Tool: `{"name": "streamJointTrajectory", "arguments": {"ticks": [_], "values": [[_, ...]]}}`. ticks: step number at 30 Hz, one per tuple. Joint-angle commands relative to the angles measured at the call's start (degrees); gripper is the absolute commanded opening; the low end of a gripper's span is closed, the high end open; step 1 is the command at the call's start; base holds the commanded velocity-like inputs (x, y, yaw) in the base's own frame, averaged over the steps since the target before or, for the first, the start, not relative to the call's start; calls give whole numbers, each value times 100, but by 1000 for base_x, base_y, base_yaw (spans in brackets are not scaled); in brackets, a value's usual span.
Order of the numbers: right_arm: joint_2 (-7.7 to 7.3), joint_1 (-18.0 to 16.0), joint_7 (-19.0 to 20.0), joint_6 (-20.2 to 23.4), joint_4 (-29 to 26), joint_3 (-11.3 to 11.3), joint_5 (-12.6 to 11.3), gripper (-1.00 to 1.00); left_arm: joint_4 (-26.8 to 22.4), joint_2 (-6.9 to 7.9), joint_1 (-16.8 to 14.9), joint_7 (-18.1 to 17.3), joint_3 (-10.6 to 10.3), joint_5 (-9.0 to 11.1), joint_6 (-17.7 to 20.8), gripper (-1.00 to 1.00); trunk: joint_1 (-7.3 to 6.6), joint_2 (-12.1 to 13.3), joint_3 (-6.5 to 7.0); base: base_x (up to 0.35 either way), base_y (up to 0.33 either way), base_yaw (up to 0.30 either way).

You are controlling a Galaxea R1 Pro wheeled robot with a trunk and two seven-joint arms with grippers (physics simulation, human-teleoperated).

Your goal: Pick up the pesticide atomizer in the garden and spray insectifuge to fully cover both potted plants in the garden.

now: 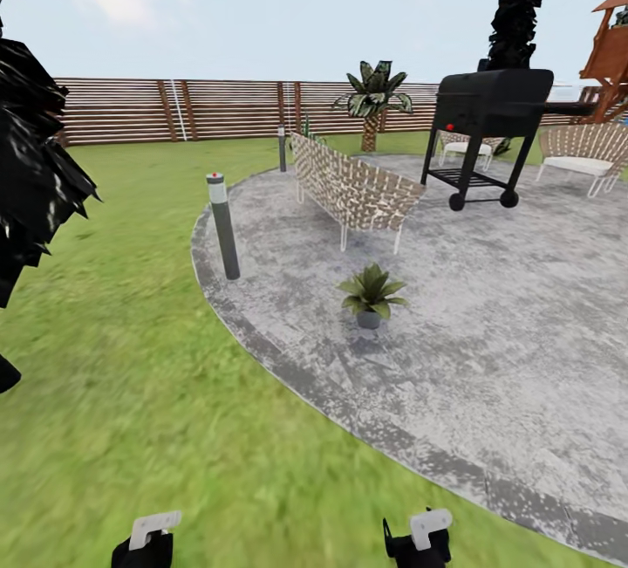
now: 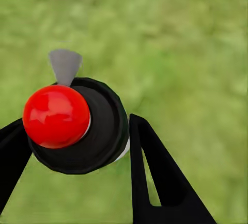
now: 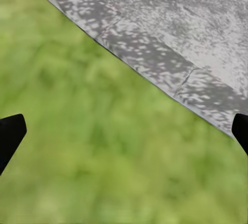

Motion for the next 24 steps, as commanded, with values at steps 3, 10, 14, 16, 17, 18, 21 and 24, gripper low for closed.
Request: {"name": "streamJointTrajectory", "arguments": {"ticks": [3,10,14,16,17,18,21,24], "values": [[0,-4,-52,-4,6,40,29,100,5,-1,-3,-12,27,18,-16,-100,2,-2,-5,323,115,-124],[0,-4,-51,-4,6,40,29,100,5,-1,-3,-12,27,18,-17,-100,2,-2,-5,322,150,-250],[0,-4,-51,-4,6,40,29,100,5,-1,-3,-12,27,18,-15,-100,2,-2,-5,305,200,-265],[0,-4,-51,-4,6,40,29,100,5,-1,-3,-12,27,18,-17,-100,2,-2,-5,295,215,-265],[0,-4,-51,-4,6,40,29,100,5,-1,-3,-12,27,18,-17,-100,2,-2,-5,293,218,-265],[0,-4,-51,-4,6,40,29,100,5,-1,-3,-12,27,18,-17,-100,2,-2,-5,293,219,-265],[0,-4,-51,-4,6,40,29,100,5,-1,-3,-12,27,18,-16,-100,2,-2,-5,292,219,-265],[0,-4,-51,-4,6,40,29,100,5,-1,-3,-12,27,18,-14,-100,2,-2,-5,292,220,-265]]}}
